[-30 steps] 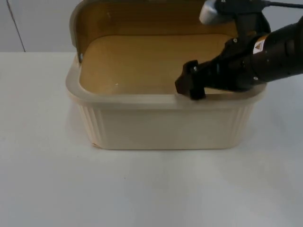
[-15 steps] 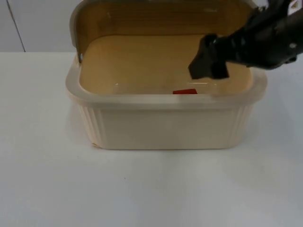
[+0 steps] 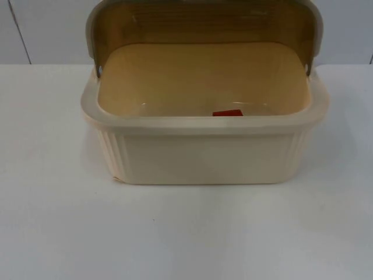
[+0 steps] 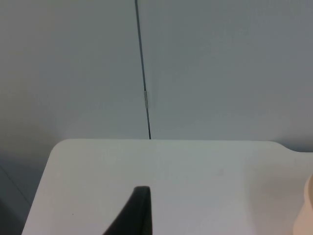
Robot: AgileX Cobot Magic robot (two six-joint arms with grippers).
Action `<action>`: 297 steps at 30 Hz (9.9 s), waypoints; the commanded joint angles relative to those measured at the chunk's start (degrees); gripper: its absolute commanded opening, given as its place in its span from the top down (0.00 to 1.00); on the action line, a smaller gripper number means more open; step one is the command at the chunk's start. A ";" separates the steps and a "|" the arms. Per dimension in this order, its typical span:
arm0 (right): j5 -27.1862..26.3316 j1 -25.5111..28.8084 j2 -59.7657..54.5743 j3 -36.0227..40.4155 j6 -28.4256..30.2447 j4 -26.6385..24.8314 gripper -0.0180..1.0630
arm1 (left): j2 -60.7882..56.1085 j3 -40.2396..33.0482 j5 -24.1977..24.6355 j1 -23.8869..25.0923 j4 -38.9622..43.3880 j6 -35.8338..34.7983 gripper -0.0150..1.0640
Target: Open the box lid with the left hand, place the block into the box with the right hand, then close the box lid with the left hand.
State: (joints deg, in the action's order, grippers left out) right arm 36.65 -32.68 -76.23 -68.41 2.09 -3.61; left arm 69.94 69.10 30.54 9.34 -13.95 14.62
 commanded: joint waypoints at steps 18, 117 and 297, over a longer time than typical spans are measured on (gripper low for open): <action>-1.84 16.73 1.23 -17.28 -1.74 7.15 0.02 | -0.28 -0.19 -0.87 -0.20 -0.56 0.06 0.02; -1.78 43.92 3.92 -7.74 5.26 -3.14 0.02 | 43.04 36.23 7.73 -32.70 -8.24 55.59 0.99; -16.08 38.74 23.64 -7.74 6.55 -5.06 0.02 | -14.27 4.50 -30.91 -13.28 18.76 -16.14 0.02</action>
State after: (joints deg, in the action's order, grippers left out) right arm 23.07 6.36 -53.75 -76.19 7.96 -9.11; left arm 56.95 73.22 3.11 -3.64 4.28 -1.42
